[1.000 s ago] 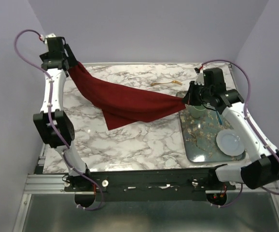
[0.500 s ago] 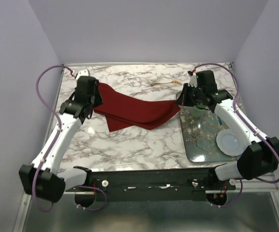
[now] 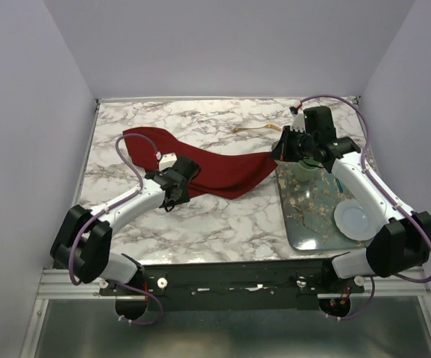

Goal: Fold the napkin, place the utensils inside, and roll it up
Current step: Flatten the napkin out

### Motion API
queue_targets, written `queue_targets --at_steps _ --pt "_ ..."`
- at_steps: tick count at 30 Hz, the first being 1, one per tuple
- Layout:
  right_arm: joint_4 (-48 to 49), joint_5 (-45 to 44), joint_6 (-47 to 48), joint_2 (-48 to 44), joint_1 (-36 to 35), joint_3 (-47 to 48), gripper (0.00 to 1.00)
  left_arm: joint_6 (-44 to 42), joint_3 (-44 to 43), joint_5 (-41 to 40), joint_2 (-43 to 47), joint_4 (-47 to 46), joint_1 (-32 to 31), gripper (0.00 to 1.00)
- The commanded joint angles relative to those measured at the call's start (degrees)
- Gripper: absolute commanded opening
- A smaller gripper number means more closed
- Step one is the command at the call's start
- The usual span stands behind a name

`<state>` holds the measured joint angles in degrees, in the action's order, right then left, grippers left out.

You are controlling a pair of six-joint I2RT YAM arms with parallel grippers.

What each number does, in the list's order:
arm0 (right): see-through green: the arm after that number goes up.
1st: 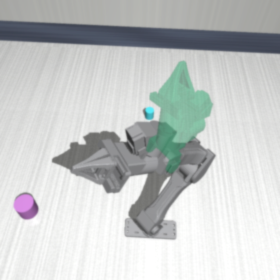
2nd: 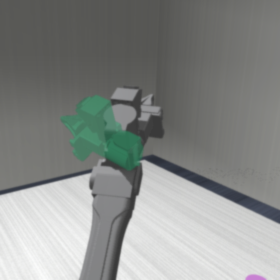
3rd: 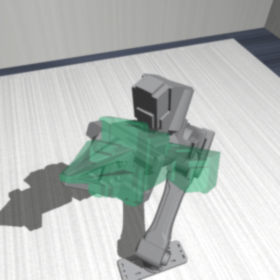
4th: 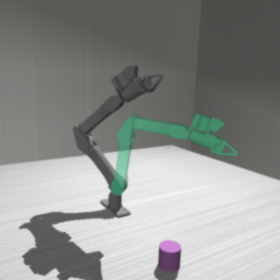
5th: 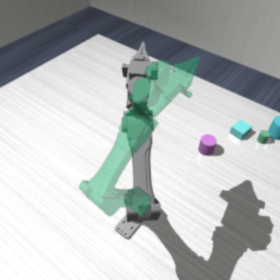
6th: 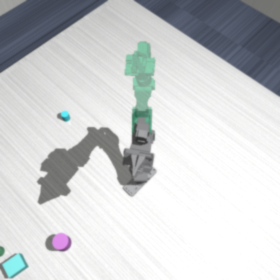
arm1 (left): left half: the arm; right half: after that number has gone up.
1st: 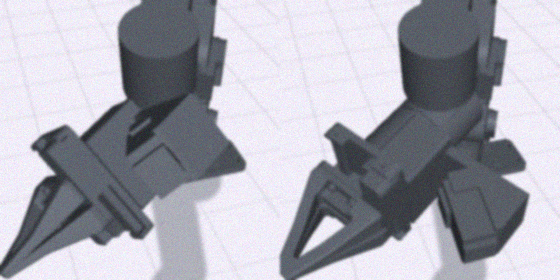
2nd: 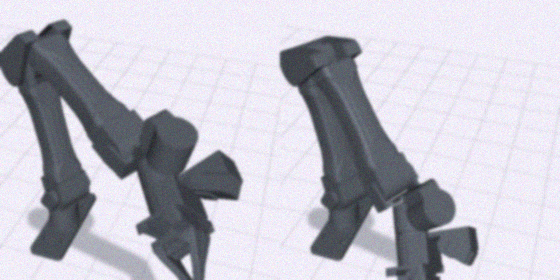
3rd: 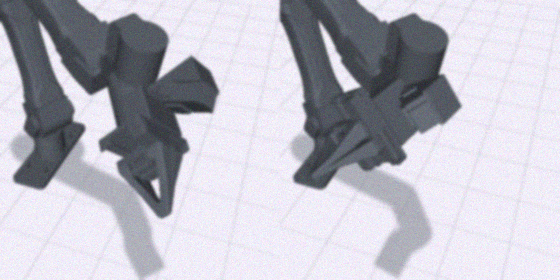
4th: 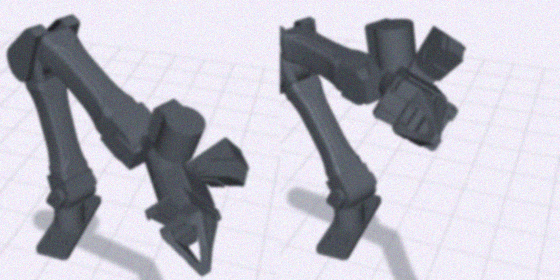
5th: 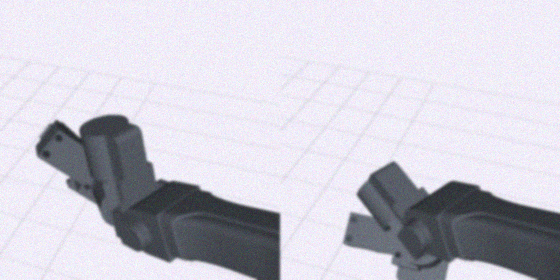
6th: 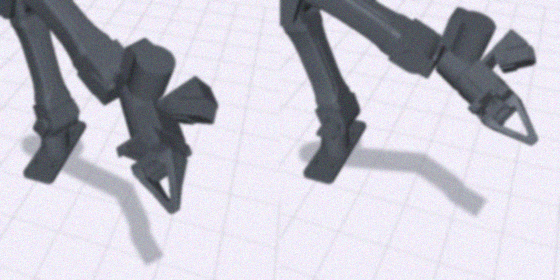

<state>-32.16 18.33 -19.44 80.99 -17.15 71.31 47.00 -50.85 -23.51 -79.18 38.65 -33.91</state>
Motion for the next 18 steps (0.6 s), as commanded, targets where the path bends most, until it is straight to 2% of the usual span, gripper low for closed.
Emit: queue_targets --at_steps 1,9,18 --pt "1.4 1.5 1.0 -1.1 0.2 0.0 0.01 3.8 -1.1 -5.8 -3.6 -1.4 -0.1 0.59" --pt "1.5 1.4 1.3 -2.1 0.2 -1.0 0.01 4.3 -0.1 -2.9 -7.0 -4.5 3.5 0.57" --pt "1.7 2.3 1.2 -1.9 0.2 -1.3 0.01 4.5 0.7 -0.2 -10.5 -7.4 3.8 0.57"
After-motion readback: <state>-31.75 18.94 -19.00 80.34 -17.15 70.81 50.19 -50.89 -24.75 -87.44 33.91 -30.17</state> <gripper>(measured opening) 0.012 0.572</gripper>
